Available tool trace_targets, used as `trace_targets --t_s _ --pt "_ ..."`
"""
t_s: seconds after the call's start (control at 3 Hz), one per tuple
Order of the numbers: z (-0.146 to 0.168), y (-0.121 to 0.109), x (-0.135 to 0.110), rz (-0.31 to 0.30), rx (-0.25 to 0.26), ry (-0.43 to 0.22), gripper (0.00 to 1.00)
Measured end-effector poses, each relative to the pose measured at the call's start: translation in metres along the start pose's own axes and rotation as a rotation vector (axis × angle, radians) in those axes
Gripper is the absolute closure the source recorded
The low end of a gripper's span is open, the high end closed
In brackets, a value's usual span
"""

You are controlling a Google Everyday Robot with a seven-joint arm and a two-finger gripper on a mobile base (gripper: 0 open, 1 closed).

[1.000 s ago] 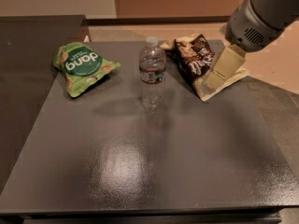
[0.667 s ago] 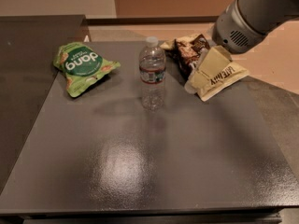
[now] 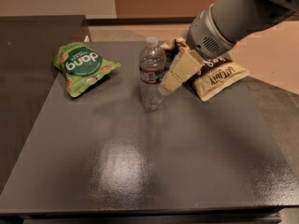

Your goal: Knock water bottle over

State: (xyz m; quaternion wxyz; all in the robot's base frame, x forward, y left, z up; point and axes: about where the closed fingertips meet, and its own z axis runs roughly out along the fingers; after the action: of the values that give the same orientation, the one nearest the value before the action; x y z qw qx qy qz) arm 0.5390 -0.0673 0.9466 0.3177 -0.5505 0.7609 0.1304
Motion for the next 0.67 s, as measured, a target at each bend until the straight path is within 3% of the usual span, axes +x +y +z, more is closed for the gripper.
trace_targets --t_s 0.33,0.67 --pt "0.019 0.006 -0.012 -0.004 -0.049 -0.062 0.0" --pt "0.034 0.012 -0.02 -0.009 -0.104 -0.1 0.17"
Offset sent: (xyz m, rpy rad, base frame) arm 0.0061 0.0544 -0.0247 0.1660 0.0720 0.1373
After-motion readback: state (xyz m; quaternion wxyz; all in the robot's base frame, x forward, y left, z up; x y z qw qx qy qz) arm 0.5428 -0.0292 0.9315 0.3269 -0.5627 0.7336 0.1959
